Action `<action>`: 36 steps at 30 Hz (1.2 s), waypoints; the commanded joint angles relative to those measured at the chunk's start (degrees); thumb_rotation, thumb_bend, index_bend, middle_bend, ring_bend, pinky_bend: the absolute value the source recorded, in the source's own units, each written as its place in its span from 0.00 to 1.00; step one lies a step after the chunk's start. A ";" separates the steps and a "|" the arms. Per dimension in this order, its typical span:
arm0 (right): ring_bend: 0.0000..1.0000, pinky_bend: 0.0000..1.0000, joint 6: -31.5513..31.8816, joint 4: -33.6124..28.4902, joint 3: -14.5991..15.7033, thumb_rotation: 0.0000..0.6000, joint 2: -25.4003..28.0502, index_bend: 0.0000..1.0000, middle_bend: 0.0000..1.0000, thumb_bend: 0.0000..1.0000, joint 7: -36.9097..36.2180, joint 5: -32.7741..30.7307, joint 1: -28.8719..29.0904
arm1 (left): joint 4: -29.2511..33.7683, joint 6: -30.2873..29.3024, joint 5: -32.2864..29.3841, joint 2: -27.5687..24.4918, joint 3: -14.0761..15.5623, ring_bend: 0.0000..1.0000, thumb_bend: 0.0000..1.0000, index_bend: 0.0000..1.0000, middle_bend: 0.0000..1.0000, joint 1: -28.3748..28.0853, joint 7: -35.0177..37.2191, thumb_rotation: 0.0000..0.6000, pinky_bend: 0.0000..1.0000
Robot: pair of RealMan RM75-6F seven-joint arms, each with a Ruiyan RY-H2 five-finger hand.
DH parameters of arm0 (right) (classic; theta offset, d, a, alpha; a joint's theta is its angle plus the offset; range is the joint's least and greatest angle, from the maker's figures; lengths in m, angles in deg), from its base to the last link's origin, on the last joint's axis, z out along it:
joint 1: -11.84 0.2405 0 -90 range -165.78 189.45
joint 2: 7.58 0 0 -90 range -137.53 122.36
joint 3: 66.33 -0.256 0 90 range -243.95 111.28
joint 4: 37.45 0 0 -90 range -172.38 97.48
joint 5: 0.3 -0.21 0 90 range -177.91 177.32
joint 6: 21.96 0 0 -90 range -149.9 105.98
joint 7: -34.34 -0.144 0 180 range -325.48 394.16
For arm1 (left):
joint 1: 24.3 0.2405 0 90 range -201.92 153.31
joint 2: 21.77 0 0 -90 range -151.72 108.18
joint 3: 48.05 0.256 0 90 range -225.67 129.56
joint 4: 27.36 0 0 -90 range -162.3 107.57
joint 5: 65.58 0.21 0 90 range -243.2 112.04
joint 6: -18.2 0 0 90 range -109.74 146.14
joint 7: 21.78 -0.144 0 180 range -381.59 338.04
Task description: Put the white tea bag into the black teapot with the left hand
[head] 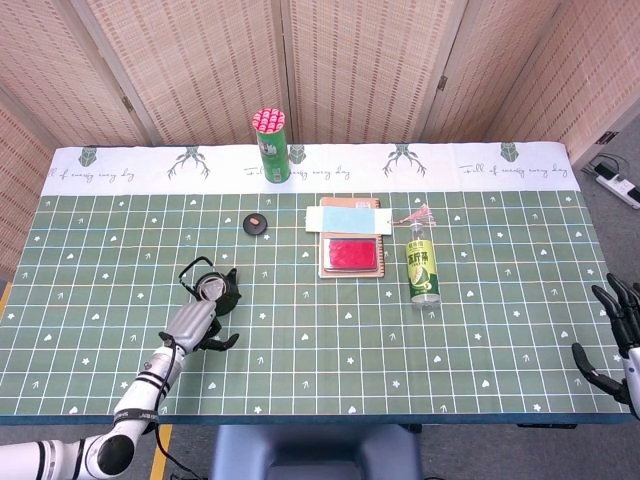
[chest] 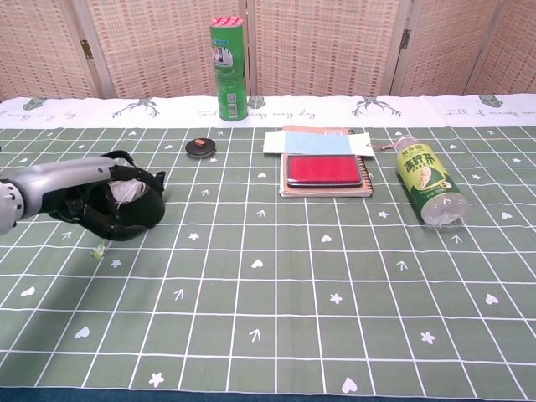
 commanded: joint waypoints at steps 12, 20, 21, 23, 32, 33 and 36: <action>0.00 0.00 -0.39 -0.10 0.18 1.00 -0.13 0.00 0.00 0.42 0.66 0.20 0.14 | -0.69 -1.60 -1.09 -0.65 -0.01 1.00 0.34 0.17 1.00 -0.39 0.33 0.85 1.00; 0.00 0.00 -0.58 -0.19 0.11 1.00 -0.21 0.00 0.00 0.42 1.02 0.02 0.22 | -1.92 -1.57 -0.35 -0.87 1.16 1.00 0.34 0.18 1.00 -0.22 0.25 0.86 1.00; 0.00 0.00 -0.70 -0.22 0.08 1.00 -0.25 0.00 0.00 0.42 1.13 -0.07 0.27 | -2.18 -1.56 -0.26 -0.85 1.15 1.00 0.34 0.18 1.00 -0.22 0.37 0.86 1.00; 0.00 0.00 -1.18 -0.33 0.01 1.00 -0.34 0.00 0.00 0.42 1.53 -0.34 0.44 | -2.61 -1.28 -0.08 -0.98 0.96 1.00 0.34 0.18 1.00 -0.27 0.90 0.86 1.00; 0.00 0.00 -2.28 -0.79 -0.37 1.00 -0.54 0.00 0.00 0.42 2.59 -1.44 0.82 | -3.73 0.32 0.45 -2.22 0.55 1.00 0.34 0.19 1.00 -0.27 3.25 0.87 1.00; 0.00 0.00 -2.37 -0.80 -0.40 1.00 -0.54 0.00 0.00 0.42 2.64 -1.51 0.85 | -3.85 0.45 0.51 -2.30 0.69 1.00 0.34 0.19 1.00 -0.22 3.34 0.88 1.00; 0.00 0.00 -2.73 -0.89 -0.45 1.00 -0.65 0.00 0.00 0.42 2.96 -1.68 1.00 | -4.26 0.89 0.79 -2.28 1.03 1.00 0.34 0.19 1.00 -0.06 3.90 0.88 1.00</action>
